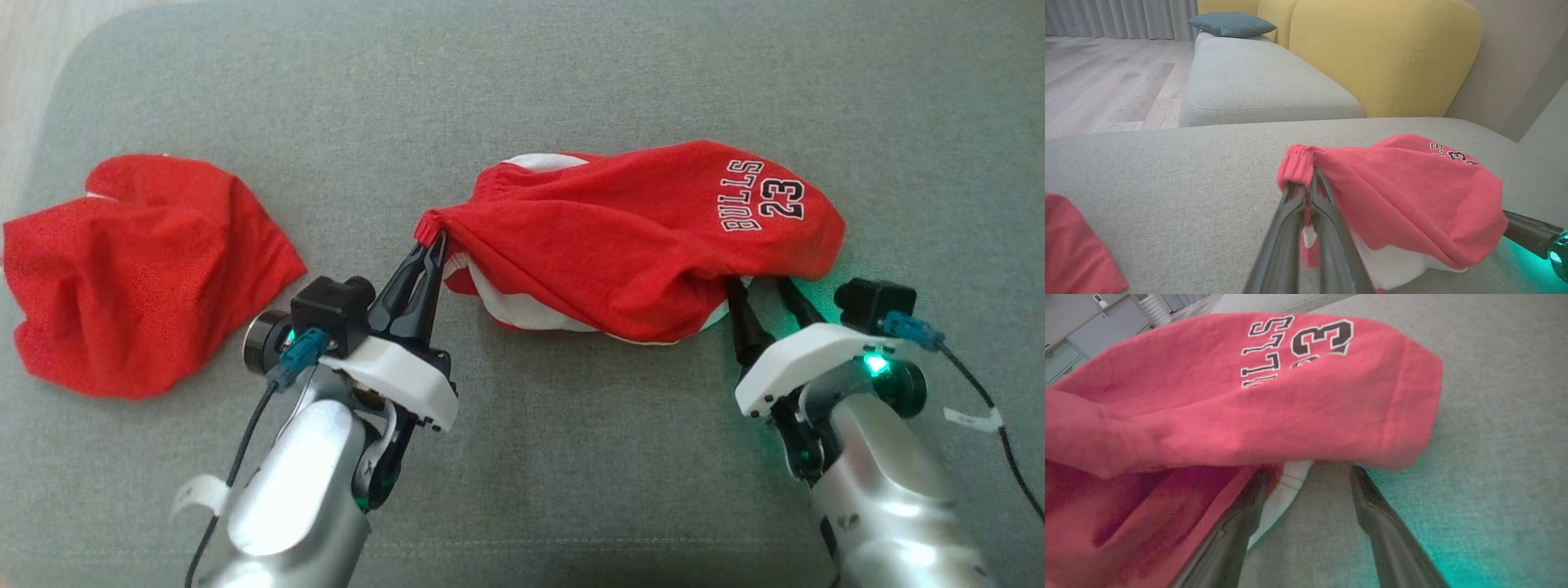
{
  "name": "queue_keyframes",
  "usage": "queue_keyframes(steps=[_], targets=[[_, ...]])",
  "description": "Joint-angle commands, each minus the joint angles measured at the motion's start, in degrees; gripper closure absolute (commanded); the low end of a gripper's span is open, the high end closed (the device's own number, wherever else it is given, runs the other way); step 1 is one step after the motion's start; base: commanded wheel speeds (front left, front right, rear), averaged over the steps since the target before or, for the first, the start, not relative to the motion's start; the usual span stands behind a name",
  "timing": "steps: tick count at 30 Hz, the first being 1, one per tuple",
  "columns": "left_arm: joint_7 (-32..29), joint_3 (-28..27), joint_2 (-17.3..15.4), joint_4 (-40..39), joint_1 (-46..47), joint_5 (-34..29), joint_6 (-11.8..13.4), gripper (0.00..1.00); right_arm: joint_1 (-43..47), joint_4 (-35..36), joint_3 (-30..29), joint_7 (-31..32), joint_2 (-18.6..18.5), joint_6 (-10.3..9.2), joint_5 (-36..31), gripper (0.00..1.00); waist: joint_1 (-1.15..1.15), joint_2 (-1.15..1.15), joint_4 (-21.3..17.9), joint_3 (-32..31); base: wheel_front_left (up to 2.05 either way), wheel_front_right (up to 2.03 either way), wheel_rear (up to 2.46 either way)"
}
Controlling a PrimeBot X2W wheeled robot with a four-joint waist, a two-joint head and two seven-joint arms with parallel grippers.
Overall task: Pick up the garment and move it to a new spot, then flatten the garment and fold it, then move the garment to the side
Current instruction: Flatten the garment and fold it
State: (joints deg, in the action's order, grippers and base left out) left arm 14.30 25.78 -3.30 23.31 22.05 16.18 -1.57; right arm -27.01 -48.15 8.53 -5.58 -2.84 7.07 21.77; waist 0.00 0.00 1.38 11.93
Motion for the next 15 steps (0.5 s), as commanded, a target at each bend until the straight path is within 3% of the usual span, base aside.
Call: queue_keyframes(steps=[1,9,10,12,15], targets=[[0.7,-1.8,-0.2,-1.5,2.8,-0.7,-0.2,1.00,-2.6,-0.3,1.0,-1.1,0.0,0.42,0.0,0.00,0.00,0.00,0.2,0.1,0.00,0.00,0.00],[0.7,-1.8,0.0,-1.2,2.9,-1.0,-0.4,1.00,-5.8,-5.6,2.0,-3.0,0.0,0.42,1.7,0.00,0.00,0.00,0.4,0.4,0.00,0.00,0.00],[0.7,-1.9,0.1,-1.1,3.0,-1.1,-0.5,1.00,-6.5,-6.7,2.7,-3.4,0.0,0.42,2.2,0.07,0.00,0.00,0.4,0.4,0.00,0.00,0.00],[0.7,-2.0,0.1,-1.0,3.0,-1.2,-0.5,1.00,-7.1,-7.8,3.6,-3.6,0.0,0.42,2.9,1.00,0.00,0.00,0.4,0.4,0.00,0.00,0.00],[0.7,-2.3,0.2,-0.7,3.0,-1.3,-0.6,1.00,-7.6,-9.0,4.9,-3.9,0.0,0.42,3.6,1.00,0.00,0.00,0.1,0.1,0.00,0.00,0.00]])
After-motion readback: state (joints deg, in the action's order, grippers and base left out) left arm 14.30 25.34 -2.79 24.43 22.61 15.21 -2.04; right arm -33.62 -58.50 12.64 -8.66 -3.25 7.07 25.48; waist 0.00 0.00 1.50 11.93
